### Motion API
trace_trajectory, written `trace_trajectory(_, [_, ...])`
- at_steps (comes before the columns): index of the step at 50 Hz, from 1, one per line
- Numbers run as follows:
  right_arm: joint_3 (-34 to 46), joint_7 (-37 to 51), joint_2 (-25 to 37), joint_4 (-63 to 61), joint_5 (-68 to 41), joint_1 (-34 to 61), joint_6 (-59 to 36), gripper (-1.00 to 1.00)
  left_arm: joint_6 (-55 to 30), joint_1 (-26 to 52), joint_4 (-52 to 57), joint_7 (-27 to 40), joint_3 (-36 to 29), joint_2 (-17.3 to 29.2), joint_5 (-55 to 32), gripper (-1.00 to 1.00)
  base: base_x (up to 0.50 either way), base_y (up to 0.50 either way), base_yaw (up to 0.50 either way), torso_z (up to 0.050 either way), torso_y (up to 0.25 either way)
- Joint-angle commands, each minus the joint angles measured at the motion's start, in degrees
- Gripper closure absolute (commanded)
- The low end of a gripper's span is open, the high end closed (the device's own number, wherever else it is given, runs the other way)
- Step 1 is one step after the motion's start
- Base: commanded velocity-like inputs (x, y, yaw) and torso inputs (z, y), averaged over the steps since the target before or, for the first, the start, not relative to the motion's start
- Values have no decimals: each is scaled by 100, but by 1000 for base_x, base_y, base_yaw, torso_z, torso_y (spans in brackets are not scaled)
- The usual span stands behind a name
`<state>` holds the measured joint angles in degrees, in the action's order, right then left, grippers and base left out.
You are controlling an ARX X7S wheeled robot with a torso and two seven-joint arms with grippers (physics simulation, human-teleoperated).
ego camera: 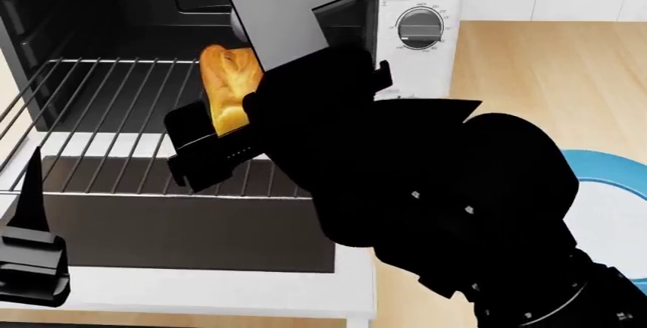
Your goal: Pick the bread from the rack and place it on the plate on the counter.
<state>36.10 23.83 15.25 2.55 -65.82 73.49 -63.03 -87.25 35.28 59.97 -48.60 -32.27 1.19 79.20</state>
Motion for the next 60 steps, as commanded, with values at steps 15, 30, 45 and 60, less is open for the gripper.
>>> trace_trajectory(15, [288, -597, -323, 758, 540, 214, 269, -100, -2, 14, 2, -384, 69, -115, 385, -100, 0, 0, 0, 0, 0])
trace_trajectory(30, [575, -819, -475, 1165, 734, 422, 314, -100, -72, 43, 2, -620, -16, -112, 700, -100, 0, 0, 0, 0, 0])
trace_trajectory(45, [721, -1113, -624, 1764, 961, 639, 598, -100, -78, 12, 2, -705, -67, -109, 828, -100, 0, 0, 0, 0, 0])
trace_trajectory(60, [941, -1399, -871, 2324, 1116, 660, 833, -100, -212, 112, 2, -921, -241, -75, 1144, -100, 0, 0, 0, 0, 0])
